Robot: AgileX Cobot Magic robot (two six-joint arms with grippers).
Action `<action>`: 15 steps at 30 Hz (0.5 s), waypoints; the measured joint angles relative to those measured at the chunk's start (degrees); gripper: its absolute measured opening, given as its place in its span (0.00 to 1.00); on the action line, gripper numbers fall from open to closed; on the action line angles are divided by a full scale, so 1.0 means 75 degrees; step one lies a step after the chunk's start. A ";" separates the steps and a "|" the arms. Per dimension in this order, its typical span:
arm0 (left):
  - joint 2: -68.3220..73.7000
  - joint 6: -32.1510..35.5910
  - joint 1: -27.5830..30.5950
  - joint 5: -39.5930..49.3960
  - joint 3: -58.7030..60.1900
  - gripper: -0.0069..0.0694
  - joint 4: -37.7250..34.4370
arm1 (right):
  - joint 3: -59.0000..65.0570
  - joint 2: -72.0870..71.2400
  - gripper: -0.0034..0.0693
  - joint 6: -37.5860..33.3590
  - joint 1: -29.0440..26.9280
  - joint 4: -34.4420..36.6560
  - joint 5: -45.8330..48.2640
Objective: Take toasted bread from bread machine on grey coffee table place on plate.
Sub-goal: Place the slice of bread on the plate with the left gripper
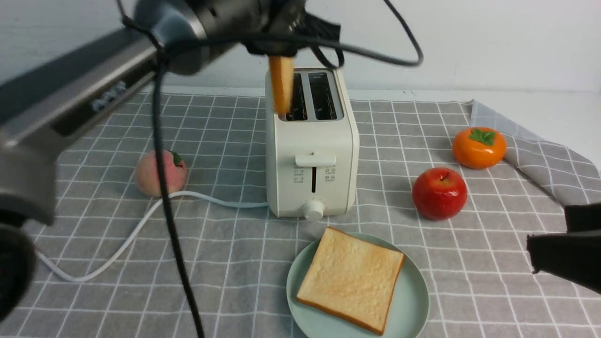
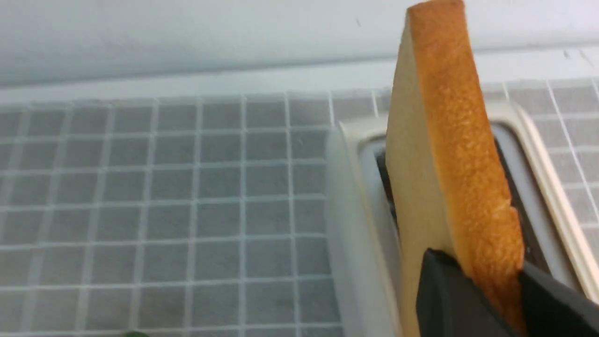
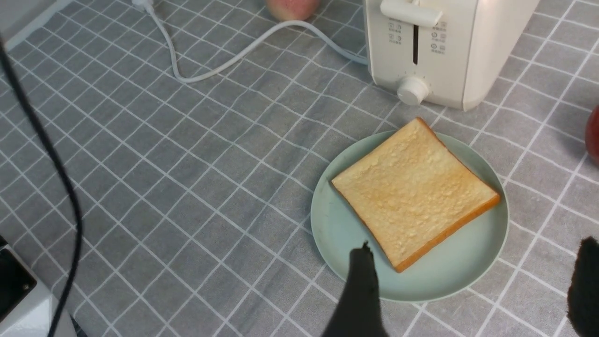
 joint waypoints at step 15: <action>-0.2023 0.1426 0.0073 0.2559 0.1291 0.19 -0.3217 | 0.0006 0.0000 0.80 0.0131 0.0527 -0.0007 -0.0044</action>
